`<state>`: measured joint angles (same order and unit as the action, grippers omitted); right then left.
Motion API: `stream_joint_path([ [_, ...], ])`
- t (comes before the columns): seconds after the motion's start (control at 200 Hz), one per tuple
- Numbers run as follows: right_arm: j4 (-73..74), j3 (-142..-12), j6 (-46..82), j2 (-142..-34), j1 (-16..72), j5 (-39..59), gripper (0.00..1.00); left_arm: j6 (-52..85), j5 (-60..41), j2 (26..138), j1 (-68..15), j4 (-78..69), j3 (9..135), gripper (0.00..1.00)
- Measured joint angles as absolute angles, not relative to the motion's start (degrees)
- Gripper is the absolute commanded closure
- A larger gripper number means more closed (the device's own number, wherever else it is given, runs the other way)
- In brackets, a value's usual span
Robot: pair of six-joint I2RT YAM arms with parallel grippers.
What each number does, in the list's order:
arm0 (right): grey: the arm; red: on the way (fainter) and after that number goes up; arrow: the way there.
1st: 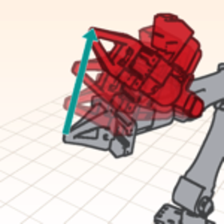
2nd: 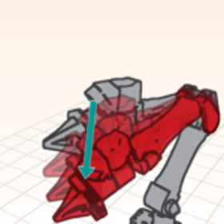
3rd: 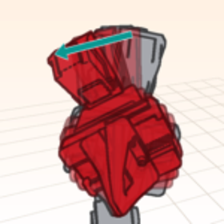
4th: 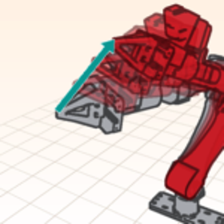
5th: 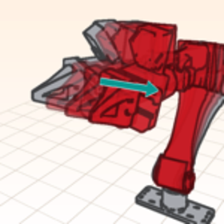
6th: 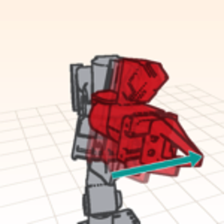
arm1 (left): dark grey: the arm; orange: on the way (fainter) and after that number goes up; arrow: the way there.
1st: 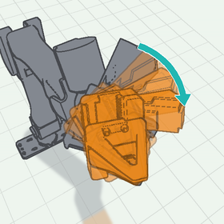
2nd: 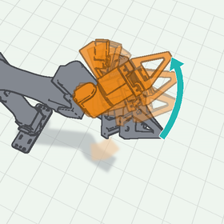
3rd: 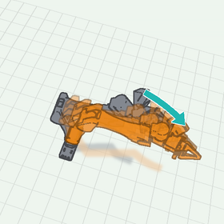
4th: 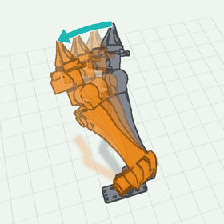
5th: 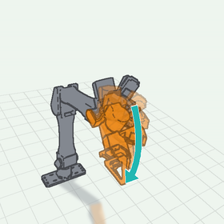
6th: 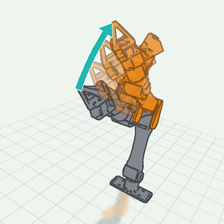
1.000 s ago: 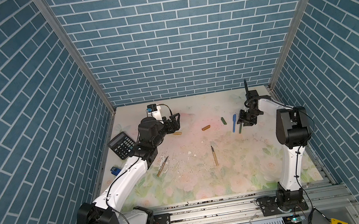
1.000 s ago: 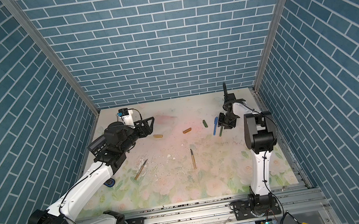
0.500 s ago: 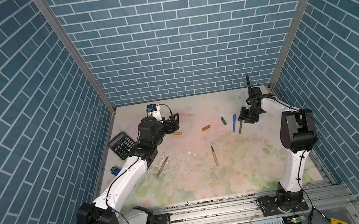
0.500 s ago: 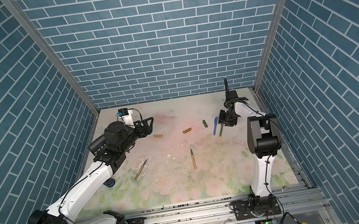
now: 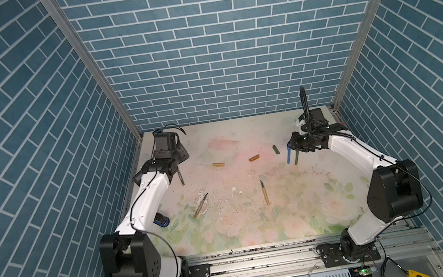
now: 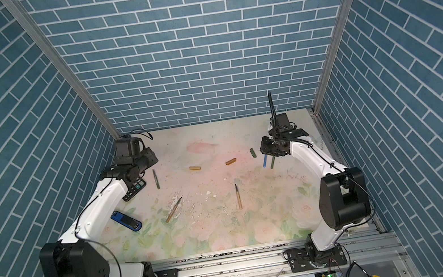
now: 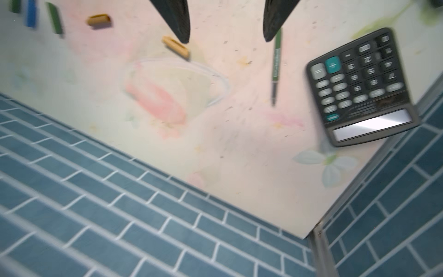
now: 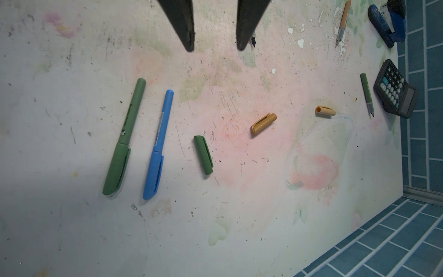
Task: Insert the pens into the pen caps
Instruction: 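Lower the left gripper and close it on the green fountain pen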
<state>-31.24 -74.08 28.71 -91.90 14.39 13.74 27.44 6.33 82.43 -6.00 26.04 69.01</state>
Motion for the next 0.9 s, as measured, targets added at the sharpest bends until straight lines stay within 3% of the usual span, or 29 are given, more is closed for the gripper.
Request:
stream_joint_path([
  [0.225,-30.79,-73.41,28.51,-91.53,18.39,11.35,0.69,23.18,5.69,93.8,-4.58,39.2,72.51,0.48],
  [0.9,-28.64,-68.82,28.05,-87.35,19.22,14.35,0.68,16.95,3.4,117.78,-0.64,45.6,85.6,0.69],
])
